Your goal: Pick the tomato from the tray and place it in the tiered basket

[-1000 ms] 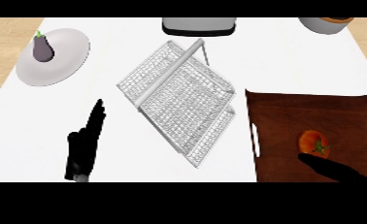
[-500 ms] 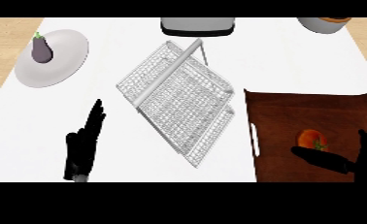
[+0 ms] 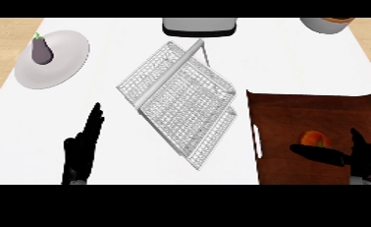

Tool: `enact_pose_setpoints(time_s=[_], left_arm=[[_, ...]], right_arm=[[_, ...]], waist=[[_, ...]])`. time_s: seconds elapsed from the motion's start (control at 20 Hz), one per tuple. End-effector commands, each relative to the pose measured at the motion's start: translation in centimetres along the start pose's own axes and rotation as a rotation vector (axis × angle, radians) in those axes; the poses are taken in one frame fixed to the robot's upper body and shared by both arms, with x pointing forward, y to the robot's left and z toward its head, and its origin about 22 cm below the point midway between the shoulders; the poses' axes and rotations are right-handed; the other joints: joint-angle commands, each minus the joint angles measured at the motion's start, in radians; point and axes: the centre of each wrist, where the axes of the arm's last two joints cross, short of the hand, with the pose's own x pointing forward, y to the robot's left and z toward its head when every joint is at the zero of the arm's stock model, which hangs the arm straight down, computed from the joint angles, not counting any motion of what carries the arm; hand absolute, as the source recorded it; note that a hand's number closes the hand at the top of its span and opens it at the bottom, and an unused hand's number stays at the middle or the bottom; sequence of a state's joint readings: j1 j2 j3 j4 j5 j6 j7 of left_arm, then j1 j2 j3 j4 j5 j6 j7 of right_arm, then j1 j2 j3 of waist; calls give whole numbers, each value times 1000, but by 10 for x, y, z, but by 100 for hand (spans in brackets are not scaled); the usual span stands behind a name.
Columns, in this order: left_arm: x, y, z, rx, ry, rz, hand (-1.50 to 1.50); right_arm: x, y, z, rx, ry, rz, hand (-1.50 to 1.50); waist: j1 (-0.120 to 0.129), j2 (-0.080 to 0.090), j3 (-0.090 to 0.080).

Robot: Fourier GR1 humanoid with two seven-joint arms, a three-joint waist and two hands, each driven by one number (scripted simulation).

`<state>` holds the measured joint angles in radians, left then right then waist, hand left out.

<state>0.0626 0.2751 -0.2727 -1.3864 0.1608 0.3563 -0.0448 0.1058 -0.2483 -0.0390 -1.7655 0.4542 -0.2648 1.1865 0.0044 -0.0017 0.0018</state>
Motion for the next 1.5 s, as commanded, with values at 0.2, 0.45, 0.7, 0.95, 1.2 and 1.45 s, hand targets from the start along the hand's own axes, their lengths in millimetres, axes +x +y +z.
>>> enact_pose_setpoints(time_s=[0.2, 0.45, 0.7, 0.95, 1.2, 1.45], left_arm=[[0, 1, -4, 20, 40, 12, 0], [-7, -4, 7, 6, 40, 3, 0], [4, -1, -8, 9, 44, 2, 0], [-13, 17, -14, -6, 49, 1, 0], [-3, 3, 12, 8, 38, -3, 0], [-4, -6, 2, -21, 46, -6, 0]], right_arm=[[-13, 18, -2, 48, 159, -12, -150], [9, 25, -7, 35, 157, -2, 150], [-23, 34, -9, 12, 99, -28, 150], [-9, 28, -25, -54, 14, 112, 150], [-5, 37, -52, -199, 10, 108, 150], [-34, 108, 61, -22, -434, 556, 150]], waist=[[-6, 1, -2], [-1, 2, -2], [-7, 1, -2], [-6, 2, -2], [4, 2, -1], [23, -4, -10]])
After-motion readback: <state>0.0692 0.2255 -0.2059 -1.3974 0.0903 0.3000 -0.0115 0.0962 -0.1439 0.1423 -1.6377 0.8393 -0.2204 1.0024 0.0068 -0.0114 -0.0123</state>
